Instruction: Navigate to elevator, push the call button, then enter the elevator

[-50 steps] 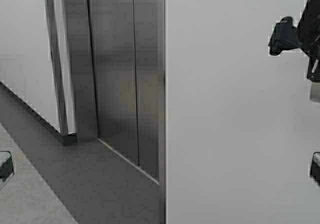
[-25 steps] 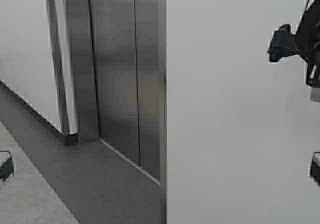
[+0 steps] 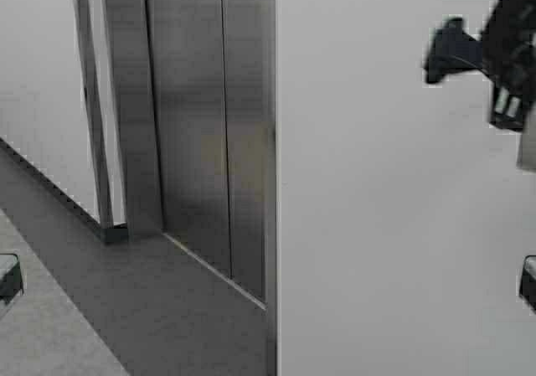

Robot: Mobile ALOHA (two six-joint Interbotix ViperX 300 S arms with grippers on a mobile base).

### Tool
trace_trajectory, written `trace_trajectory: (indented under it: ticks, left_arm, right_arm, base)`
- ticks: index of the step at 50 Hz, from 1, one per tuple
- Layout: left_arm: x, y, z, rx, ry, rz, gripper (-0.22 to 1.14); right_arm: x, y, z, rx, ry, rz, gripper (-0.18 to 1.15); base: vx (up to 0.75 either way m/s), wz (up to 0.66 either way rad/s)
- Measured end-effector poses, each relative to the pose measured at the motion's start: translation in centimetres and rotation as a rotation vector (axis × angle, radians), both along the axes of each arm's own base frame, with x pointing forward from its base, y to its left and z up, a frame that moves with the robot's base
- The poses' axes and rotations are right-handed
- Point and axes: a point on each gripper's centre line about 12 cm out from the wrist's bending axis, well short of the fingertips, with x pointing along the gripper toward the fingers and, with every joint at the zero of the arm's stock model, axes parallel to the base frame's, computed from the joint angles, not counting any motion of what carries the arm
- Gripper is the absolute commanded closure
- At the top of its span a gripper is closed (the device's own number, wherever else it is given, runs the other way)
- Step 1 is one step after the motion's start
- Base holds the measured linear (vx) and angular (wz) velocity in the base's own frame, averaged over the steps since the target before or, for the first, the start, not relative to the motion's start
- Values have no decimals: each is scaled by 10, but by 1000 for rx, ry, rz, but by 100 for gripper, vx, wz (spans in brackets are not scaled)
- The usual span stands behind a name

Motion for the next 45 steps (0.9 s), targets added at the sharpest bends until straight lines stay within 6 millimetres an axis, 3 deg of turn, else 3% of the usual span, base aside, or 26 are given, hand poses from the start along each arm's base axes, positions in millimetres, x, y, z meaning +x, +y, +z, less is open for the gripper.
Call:
trace_trajectory:
  ticks: [19,30,45]
  left_arm:
    - [0,0,-4,3,12,2,89]
    - [0,0,-5,5,15,0,89]
    - [0,0,-6,11,20,1,89]
  right_arm:
    - [-42,110,72,254,5,119,92]
    - [-80,163,116,606,70,236,92]
    - [-107,189,170,1019,12,393,92]
  base:
    - [-3,1]
    - [-6,13]
    - [-2,21]
